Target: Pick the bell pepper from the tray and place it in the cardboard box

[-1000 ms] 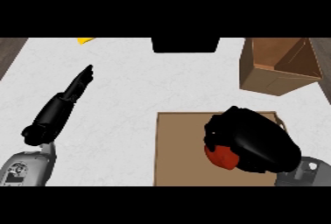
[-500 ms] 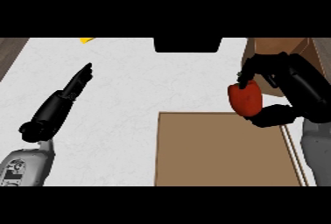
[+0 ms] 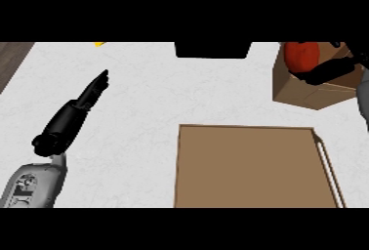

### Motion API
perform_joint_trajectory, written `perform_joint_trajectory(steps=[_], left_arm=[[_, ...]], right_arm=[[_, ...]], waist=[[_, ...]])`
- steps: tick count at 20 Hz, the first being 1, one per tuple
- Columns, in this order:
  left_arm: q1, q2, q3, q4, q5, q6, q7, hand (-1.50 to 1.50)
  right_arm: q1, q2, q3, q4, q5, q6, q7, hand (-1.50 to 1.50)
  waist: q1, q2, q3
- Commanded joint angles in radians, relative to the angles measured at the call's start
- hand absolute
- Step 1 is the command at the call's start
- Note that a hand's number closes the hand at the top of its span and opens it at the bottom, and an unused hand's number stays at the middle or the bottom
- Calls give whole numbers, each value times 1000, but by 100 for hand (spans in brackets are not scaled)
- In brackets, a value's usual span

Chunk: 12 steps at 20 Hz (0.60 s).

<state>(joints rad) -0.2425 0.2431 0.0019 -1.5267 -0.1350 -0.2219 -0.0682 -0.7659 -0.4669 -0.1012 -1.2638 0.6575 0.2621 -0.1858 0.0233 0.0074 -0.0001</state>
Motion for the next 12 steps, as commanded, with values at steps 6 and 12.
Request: perform_joint_trajectory(steps=[6, 12], left_arm=[[19, -12, -26, -45, -12, -10, 3, 0], [-4, -19, -11, 6, -14, -3, -25, 0]], right_arm=[[-125, -146, 72, 465, 132, 108, -163, 150], [-196, -173, 164, 692, 255, 95, -296, 150]], waist=[[27, 9, 1], [29, 12, 1]])
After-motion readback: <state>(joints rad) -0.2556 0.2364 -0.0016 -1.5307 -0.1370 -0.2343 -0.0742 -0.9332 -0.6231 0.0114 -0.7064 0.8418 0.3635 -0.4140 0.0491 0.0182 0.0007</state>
